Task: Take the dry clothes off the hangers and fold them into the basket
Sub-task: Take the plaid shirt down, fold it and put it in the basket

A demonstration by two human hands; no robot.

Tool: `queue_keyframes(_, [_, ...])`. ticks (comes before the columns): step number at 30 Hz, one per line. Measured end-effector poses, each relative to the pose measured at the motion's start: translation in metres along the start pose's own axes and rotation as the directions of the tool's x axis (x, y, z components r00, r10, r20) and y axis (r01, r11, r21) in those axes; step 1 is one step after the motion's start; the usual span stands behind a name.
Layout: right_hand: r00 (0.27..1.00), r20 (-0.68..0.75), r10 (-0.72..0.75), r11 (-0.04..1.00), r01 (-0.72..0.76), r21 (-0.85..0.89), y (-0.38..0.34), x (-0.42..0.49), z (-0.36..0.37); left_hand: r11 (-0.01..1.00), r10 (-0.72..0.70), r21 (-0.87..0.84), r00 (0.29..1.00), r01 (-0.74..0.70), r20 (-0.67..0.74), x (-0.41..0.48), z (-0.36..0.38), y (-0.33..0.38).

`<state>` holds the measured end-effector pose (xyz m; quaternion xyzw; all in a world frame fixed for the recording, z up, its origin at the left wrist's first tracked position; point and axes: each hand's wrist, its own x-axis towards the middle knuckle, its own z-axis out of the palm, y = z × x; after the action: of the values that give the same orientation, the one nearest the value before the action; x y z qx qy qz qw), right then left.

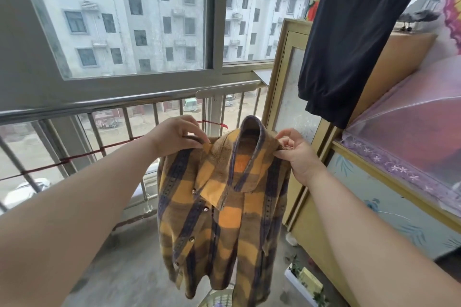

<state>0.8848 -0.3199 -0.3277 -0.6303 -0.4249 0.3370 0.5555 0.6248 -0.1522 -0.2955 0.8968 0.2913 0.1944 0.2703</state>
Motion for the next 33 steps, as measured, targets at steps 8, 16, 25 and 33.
queue_keyframes(8, [0.999, 0.051, 0.0, 0.969, 0.012, -0.248, -0.006, -0.003, -0.006, 0.945, 0.068, 0.313, 0.993, -0.094, 0.096, 0.002, -0.004, -0.008])
queue_keyframes(16, [0.963, 0.203, 0.176, 0.811, -0.025, -0.585, -0.004, -0.001, -0.01, 0.922, 0.058, 0.376, 0.992, -0.095, 0.108, 0.0, -0.007, -0.009])
queue_keyframes(25, [0.956, 0.26, 0.135, 0.704, 0.092, -0.704, -0.003, 0.001, -0.002, 0.992, -0.124, -0.004, 0.976, 0.127, 0.18, 0.0, -0.006, -0.011])
queue_keyframes(33, [0.919, 0.383, 0.093, 0.976, -0.161, 0.149, 0.004, 0.008, -0.024, 0.545, 0.083, -0.779, 0.904, 0.311, 0.419, -0.001, -0.015, -0.012])
